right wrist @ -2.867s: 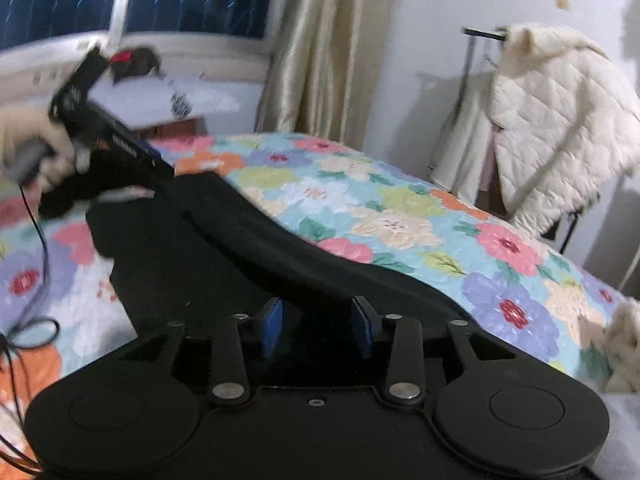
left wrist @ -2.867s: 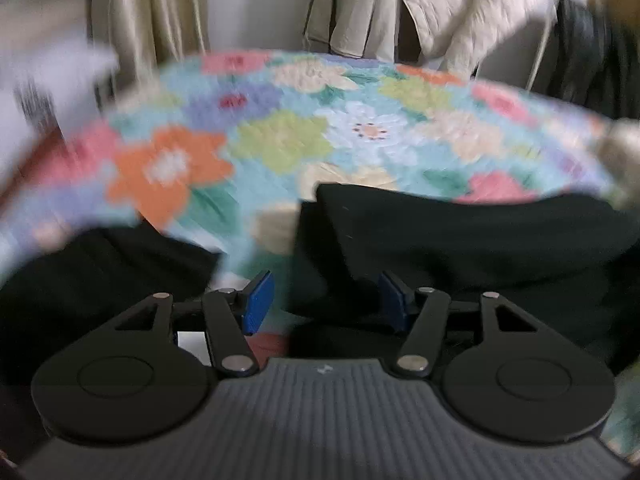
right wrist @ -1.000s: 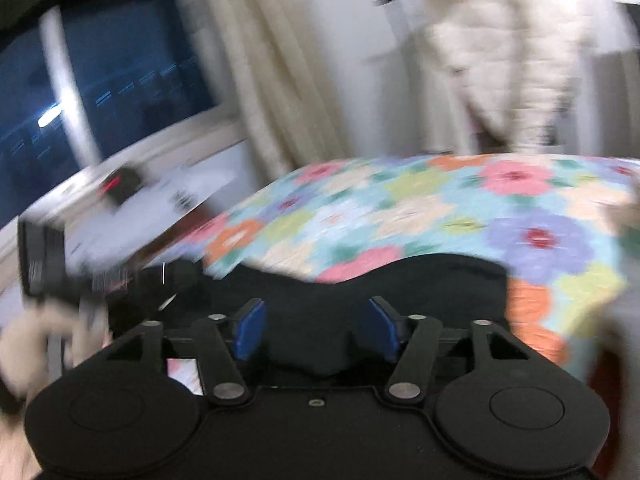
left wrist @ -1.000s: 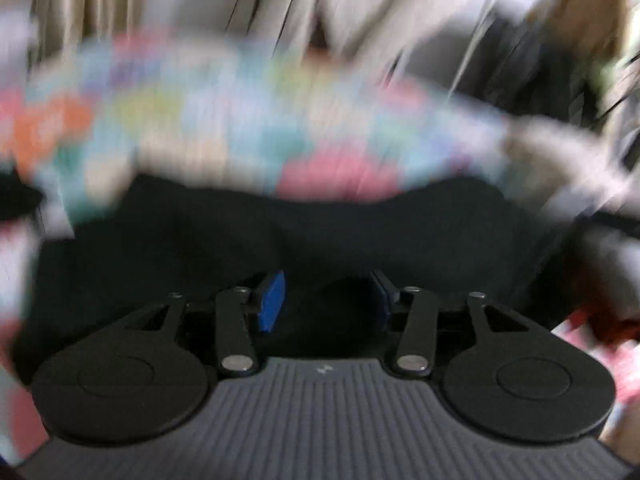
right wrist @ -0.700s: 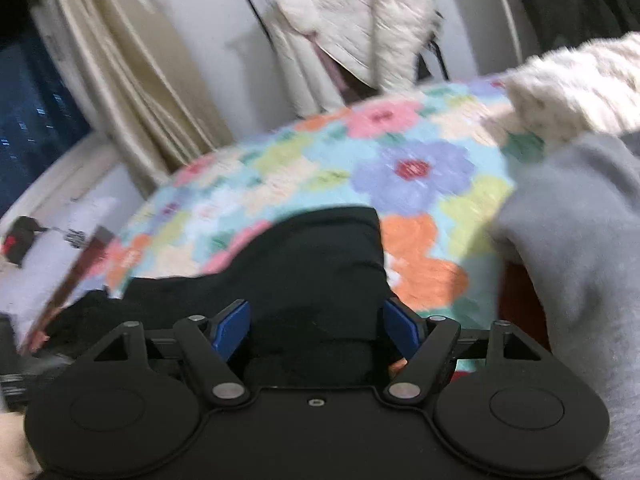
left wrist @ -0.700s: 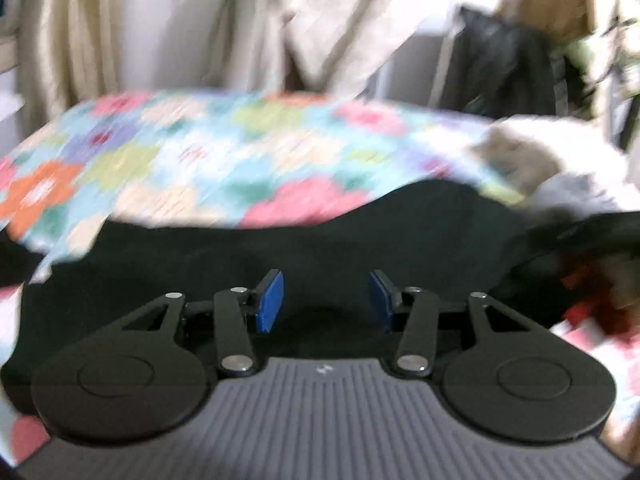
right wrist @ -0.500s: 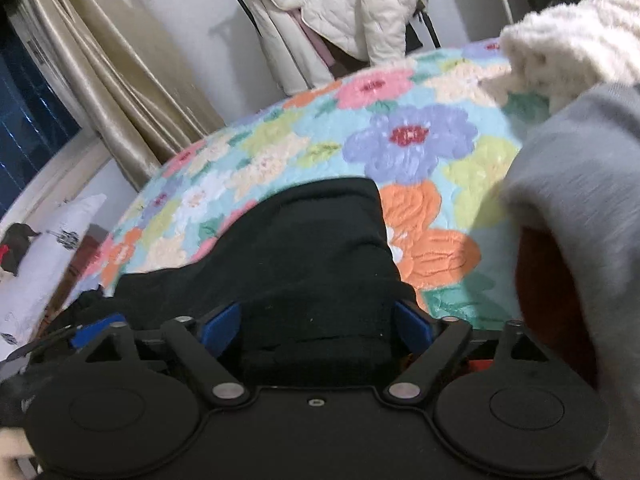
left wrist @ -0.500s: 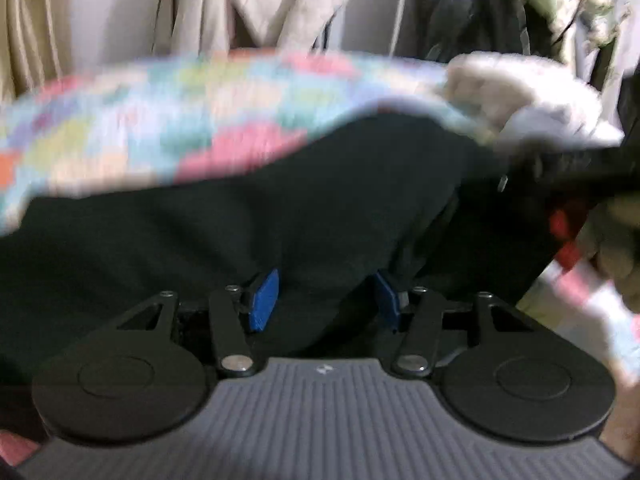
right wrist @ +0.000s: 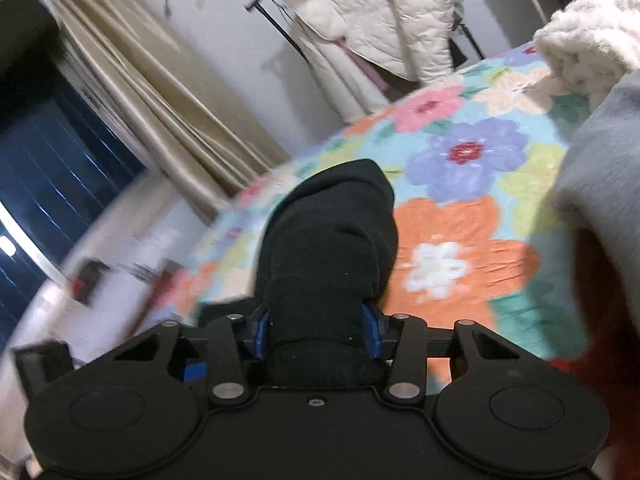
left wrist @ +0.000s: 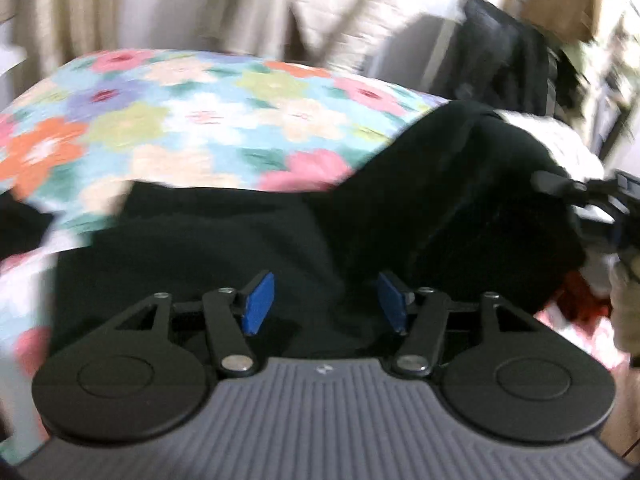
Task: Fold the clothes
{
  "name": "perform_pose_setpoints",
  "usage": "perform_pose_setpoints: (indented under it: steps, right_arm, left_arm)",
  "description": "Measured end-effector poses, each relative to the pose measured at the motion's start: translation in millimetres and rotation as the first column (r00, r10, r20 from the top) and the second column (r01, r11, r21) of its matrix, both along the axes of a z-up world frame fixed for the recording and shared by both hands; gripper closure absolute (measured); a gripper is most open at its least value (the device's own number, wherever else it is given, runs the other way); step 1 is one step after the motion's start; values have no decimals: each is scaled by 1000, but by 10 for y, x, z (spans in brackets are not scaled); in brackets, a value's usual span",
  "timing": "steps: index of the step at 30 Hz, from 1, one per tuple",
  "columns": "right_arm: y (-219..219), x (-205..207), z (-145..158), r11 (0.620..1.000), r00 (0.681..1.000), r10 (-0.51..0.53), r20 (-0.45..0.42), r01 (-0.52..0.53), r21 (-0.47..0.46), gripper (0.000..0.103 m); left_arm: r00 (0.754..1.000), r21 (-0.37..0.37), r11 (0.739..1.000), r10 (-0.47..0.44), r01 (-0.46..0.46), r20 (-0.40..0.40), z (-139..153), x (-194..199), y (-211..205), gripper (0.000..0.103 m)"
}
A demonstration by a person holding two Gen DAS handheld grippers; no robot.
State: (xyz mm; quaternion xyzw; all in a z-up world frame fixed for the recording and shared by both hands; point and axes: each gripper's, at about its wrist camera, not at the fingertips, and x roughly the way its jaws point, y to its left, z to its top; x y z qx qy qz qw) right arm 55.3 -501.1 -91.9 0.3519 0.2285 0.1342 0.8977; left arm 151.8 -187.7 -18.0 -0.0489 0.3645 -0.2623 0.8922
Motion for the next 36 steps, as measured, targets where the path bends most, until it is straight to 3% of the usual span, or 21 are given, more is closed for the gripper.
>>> perform_pose_setpoints:
  steps: [2,4,8,11,13,16,19,21,24,26,30,34,36]
  right_arm:
    - [175,52,119,995,998,36,44,-40,90,55]
    - [520,183,266,994,997,64,47,-68,87,55]
    - [1330,475,497,995,996,76,46,-79,54,55]
    - [1970,740,481,995,995,72,64,-77,70,56]
    - [2342,918,384,992,994,87,71,-92,81,66]
    - [2784,1093,150,987,990,142,-1,-141,79,65]
    - [2926,1003,58,977,978,207,-26,-205,58,64]
    - [2914,812,140,969,970,242,-10,-242,-37,62]
    - [2780,393,393,933,947,313,74,-292,-211,54]
    - [2644,166,518,906,948,300,103,-250,-341,52]
    - [2499,84,551,776,959,270,89,-162,-610,52]
    - [2575,203,460,714,947,308,93,-165,-680,53]
    - [2795,272,417,617,931,356,80,-169,-769,53]
  left_arm:
    - [998,-43,997,57,-56,13,110,10,292,45]
    - [994,-122,987,108,-105,18,209,25,583,45]
    - [986,-354,921,157,-164,-47,280,91,1044,45]
    - [985,-432,886,163,-172,-56,269,125,1278,44]
    - [983,-440,879,162,-183,-85,175,165,1418,41]
    - [972,-379,899,166,-219,-166,-77,297,1410,41]
    - [959,-287,926,186,-245,-215,-262,415,1336,41]
    - [953,-226,940,207,-256,-219,-299,461,1272,41]
    - [947,-205,938,232,-278,-222,-245,426,1277,41]
    - [950,-182,941,252,-285,-186,-143,332,1322,41]
    - [954,-147,946,273,-290,-126,21,249,1422,41]
    - [972,-52,973,222,-226,-73,28,148,1373,41]
    - [985,24,986,166,-166,-35,-9,79,1290,41]
